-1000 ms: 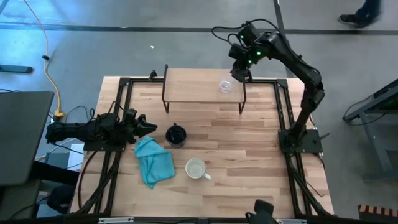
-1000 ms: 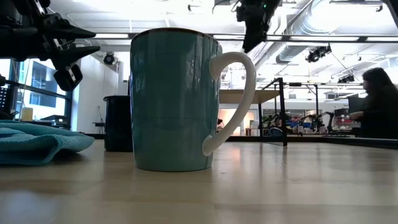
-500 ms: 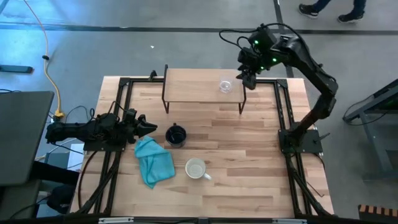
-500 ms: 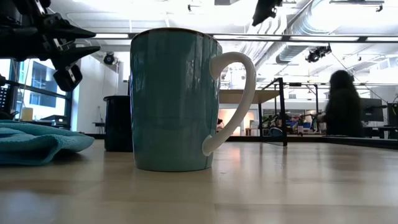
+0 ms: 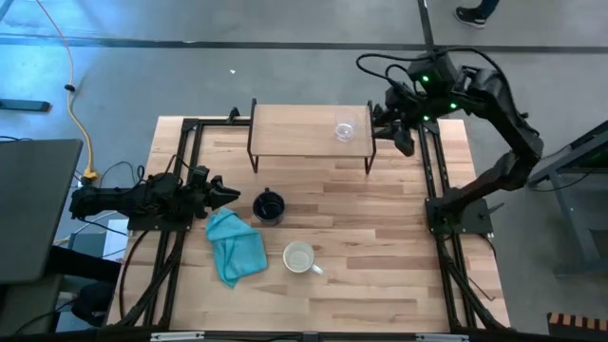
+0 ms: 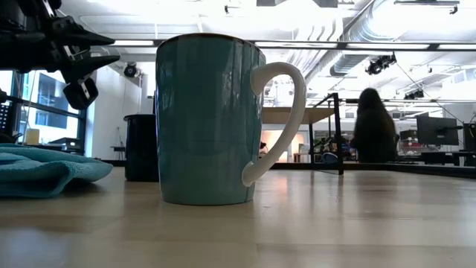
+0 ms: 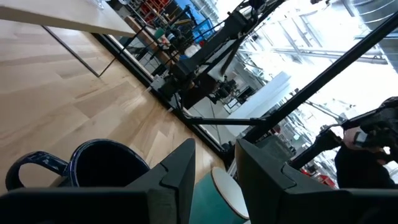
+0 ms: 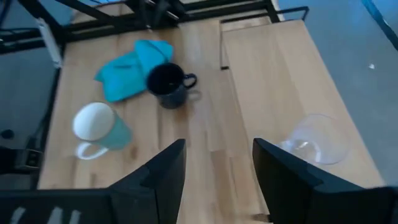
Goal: Stack small to large cups/mugs on shelf
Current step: Put the dark blue mug on the shelf
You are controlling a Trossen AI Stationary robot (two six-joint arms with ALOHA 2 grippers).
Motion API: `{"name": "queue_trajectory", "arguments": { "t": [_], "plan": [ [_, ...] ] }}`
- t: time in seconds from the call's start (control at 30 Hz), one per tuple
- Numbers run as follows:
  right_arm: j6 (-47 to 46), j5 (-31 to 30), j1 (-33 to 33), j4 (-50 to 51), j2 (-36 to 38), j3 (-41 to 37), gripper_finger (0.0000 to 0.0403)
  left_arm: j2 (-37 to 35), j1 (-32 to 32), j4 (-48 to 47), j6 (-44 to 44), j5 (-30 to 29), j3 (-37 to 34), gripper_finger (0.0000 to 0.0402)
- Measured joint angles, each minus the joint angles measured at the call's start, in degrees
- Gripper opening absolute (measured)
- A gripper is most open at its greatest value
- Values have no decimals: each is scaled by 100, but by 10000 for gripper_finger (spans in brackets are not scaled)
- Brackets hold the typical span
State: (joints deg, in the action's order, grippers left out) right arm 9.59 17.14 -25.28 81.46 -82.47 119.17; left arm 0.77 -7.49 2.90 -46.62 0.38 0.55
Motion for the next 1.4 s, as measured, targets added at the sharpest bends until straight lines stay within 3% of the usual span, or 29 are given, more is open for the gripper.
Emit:
{"name": "queue_trajectory", "arguments": {
  "t": [0.3, 0.77, 1.2, 1.4],
  "plan": [
    [-485, 0, 693, 73, 163, 0, 179, 0, 0, 48, -37, 43, 0, 104],
    [-1186, -14, 1756, 62, 157, 0, 179, -2, 0, 129, -414, 793, 0, 104],
    [-1851, -662, 2187, -42, 157, -2, 179, -2, 0, 686, -979, 1227, 0, 104],
    [-2036, -682, 2302, -32, 156, -2, 179, -2, 0, 645, -331, 1220, 0, 104]
  ]
}}
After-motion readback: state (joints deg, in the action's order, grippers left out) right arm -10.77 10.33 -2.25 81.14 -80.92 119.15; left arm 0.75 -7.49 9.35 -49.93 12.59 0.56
